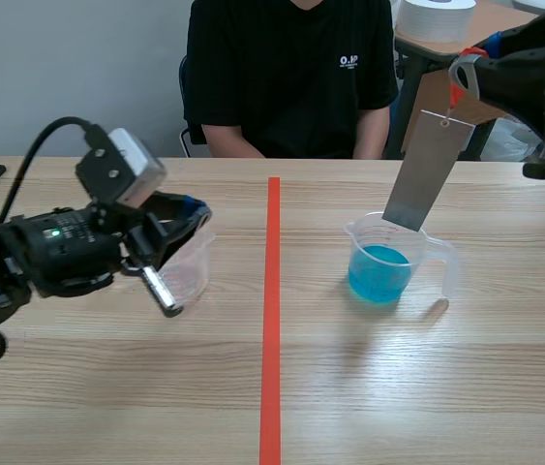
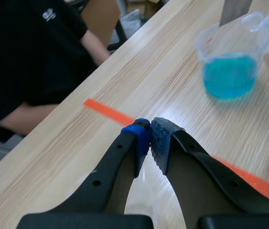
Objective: Do the redox reaction experiment.
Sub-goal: 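Lower the plate into the blue solution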
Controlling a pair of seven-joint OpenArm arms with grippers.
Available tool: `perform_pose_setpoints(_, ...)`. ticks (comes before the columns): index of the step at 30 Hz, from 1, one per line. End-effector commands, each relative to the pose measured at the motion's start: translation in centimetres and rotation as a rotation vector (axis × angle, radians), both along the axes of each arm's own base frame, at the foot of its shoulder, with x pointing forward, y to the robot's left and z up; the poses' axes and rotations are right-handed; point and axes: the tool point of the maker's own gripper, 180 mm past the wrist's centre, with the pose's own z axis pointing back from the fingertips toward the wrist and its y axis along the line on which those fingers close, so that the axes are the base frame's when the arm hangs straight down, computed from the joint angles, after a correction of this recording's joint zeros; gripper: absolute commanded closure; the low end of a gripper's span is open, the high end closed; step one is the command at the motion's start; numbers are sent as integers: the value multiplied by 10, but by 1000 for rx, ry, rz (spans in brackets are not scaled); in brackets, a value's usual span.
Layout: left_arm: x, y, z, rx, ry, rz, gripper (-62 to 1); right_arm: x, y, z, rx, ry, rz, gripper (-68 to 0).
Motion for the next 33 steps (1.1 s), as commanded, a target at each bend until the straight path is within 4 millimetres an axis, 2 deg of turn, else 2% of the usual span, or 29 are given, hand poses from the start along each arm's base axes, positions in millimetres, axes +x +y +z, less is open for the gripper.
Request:
perform_pose_setpoints(1,-8,18,-5,-2,25,32,-49,2,1,14,16,-39,6,-16)
perform_pose_setpoints(6,-45,76,-24,29,130,125,-49,3,2,12,30,-35,3,-16)
perform_pose_setpoints(11,-89,128,-55,94,268,244,-49,6,-1,6,54,-17,-16,-17)
perform_pose_setpoints(15,-130,160,-76,137,352,352,-49,8,-2,1,66,-9,-25,-17)
perform_pose_setpoints(19,-168,181,-87,145,424,440,-49,10,1,-11,64,17,-27,-17)
perform_pose_setpoints(26,-211,213,-93,136,493,619,-49,22,3,-36,75,66,-45,-17)
perform_pose_setpoints(29,-228,218,-97,121,521,681,-49,27,6,-49,71,83,-47,-17)
perform_pose_setpoints(33,-250,212,-105,90,575,737,-49,31,9,-65,69,110,-50,-17)
